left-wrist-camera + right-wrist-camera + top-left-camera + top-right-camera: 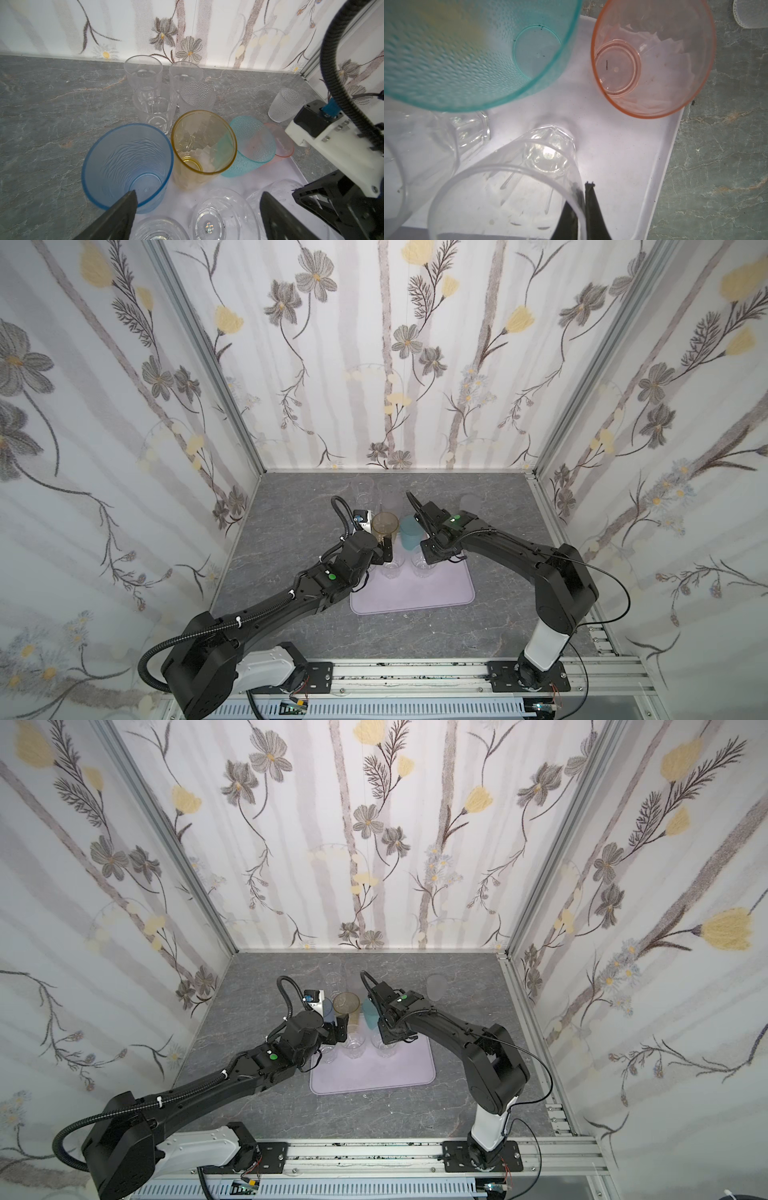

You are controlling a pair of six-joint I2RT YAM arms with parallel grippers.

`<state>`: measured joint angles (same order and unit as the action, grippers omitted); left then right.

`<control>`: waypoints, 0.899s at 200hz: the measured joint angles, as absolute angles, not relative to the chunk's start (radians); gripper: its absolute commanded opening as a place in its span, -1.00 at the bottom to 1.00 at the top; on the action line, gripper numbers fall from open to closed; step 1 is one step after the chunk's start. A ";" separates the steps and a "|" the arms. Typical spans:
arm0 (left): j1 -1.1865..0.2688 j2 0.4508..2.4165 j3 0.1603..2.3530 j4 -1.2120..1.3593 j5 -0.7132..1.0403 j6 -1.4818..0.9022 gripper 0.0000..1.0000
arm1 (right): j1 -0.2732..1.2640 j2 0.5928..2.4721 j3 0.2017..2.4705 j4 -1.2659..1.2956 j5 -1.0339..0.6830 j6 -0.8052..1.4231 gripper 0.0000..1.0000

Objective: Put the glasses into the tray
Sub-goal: 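Lower the clear glass onto the tray beside the other clear glasses, open right gripper, then raise the right gripper off the tray while the left gripper moves to the clear glasses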

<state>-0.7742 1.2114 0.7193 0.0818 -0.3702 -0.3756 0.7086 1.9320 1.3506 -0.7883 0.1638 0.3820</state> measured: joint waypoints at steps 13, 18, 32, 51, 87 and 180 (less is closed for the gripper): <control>-0.773 1.211 0.716 0.081 -0.369 -0.377 0.89 | 0.709 1.937 1.354 -0.788 0.163 0.380 -0.89; -0.772 1.211 0.716 0.081 -0.369 -0.377 0.89 | 0.709 1.939 1.355 -0.787 0.163 0.380 -0.88; -0.772 1.210 0.716 0.082 -0.368 -0.377 0.89 | 0.709 1.943 1.356 -0.788 0.163 0.380 -0.88; -0.770 1.209 0.715 0.082 -0.365 -0.378 0.89 | 0.709 1.950 1.362 -0.786 0.163 0.380 -0.86; -0.765 1.209 0.709 0.082 -0.364 -0.391 0.89 | 0.709 1.967 1.380 -0.785 0.163 0.376 -0.83; -0.731 1.181 0.705 0.068 -0.364 -0.432 0.89 | 0.706 1.972 1.422 -0.802 0.163 0.373 -0.39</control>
